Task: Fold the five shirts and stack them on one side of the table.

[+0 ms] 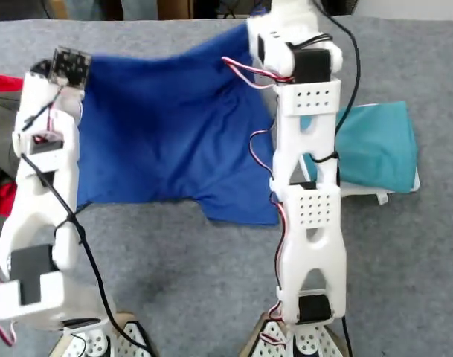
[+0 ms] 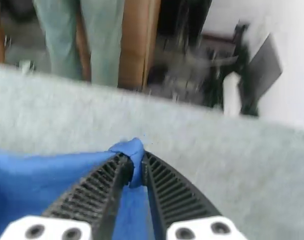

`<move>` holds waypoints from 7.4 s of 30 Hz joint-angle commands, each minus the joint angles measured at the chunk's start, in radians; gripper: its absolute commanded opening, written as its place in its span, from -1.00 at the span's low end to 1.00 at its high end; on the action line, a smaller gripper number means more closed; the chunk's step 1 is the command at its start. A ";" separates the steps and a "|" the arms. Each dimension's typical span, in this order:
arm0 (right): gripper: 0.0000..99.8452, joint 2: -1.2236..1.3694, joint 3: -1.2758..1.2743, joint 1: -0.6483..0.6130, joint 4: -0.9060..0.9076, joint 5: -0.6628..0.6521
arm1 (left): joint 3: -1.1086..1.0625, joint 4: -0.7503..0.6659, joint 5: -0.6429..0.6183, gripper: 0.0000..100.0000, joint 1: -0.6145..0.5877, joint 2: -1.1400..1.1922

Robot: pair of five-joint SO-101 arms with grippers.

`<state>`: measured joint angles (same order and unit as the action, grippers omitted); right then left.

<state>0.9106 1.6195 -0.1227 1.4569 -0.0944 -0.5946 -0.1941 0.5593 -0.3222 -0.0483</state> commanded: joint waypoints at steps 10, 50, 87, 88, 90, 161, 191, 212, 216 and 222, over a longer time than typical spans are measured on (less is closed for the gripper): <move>-0.97 -0.045 0.036 -0.049 0.313 0.074 | 0.091 0.681 -0.370 -0.94 -0.028 -0.158; -0.97 -1.058 -1.738 0.012 0.137 -0.052 | -0.142 0.773 -0.198 -0.94 -0.081 -0.157; -0.97 -1.081 -2.000 0.048 0.014 -0.052 | -0.196 0.773 -0.121 -0.94 -0.110 -0.157; -0.97 -1.078 -2.002 0.048 0.012 -0.052 | -0.199 0.773 -0.121 -0.94 -0.110 -0.157; -0.97 -1.078 -2.005 0.046 0.012 -0.052 | -0.203 0.779 -0.101 -0.94 -0.110 -0.157; -0.89 -0.753 -1.438 -0.028 0.210 -0.043 | 2.264 1.577 -0.529 -0.84 -0.087 1.456; -0.89 -0.748 -1.442 -0.029 0.204 -0.043 | 2.261 1.636 -0.781 -0.79 -0.656 1.108; -0.89 -0.498 -1.132 -0.021 -0.117 -0.043 | 2.239 1.958 -0.764 -0.86 -0.292 0.747; -0.89 -0.344 -0.914 -0.021 -0.032 -0.043 | 2.215 1.958 -0.865 -0.71 -0.384 0.746; -0.89 -0.128 -0.608 0.011 0.002 -0.046 | 2.098 1.958 -0.931 -0.60 -0.449 0.735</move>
<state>0.7250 0.8431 -0.1366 1.4538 -0.1435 1.5275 1.7576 -0.3905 -0.7748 0.7526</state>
